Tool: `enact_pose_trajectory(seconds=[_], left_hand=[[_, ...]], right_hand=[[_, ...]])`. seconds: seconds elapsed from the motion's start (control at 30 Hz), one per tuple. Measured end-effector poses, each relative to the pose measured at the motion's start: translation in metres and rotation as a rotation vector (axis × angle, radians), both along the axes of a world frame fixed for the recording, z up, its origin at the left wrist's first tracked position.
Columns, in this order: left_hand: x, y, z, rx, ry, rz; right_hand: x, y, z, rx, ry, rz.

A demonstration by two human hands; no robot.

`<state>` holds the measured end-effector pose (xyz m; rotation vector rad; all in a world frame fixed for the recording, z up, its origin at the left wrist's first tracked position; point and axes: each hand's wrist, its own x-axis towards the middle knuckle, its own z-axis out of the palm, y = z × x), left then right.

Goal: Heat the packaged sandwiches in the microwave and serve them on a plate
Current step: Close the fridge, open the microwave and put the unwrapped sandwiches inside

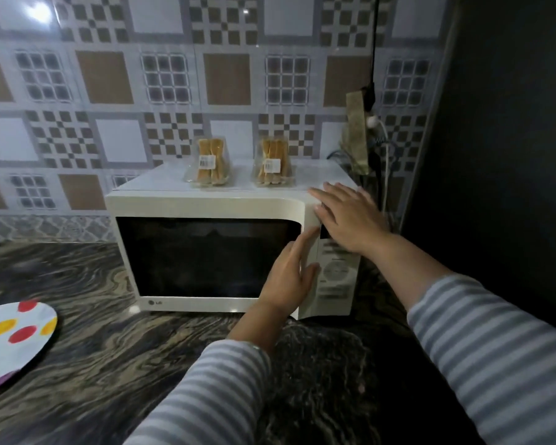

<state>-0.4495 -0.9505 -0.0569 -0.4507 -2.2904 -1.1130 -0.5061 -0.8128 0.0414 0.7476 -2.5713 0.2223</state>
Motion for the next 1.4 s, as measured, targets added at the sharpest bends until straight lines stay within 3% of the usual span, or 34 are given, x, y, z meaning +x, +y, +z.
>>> enact_pose_trajectory(seconds=[0.17, 0.5, 0.73, 1.23, 1.33, 1.4], left_hand=[[-0.014, -0.003, -0.011, 0.005, 0.110, 0.029], [-0.017, -0.002, -0.013, -0.039, 0.107, 0.113], [-0.014, 0.004, -0.013, -0.048, 0.119, 0.190], [0.015, 0.002, -0.020, -0.073, 0.159, 0.175], [0.032, -0.003, -0.013, -0.123, 0.146, 0.118], [0.045, -0.007, -0.003, -0.205, 0.167, 0.198]], right_hand=[[-0.006, 0.010, -0.005, 0.034, 0.102, 0.053], [-0.007, 0.002, -0.022, 0.035, 0.281, -0.103], [-0.011, 0.003, -0.026, 0.038, 0.338, -0.096], [-0.009, 0.005, -0.025, 0.029, 0.287, -0.052], [-0.005, 0.005, -0.017, 0.059, 0.200, -0.070], [0.003, 0.002, -0.005, 0.032, 0.123, -0.090]])
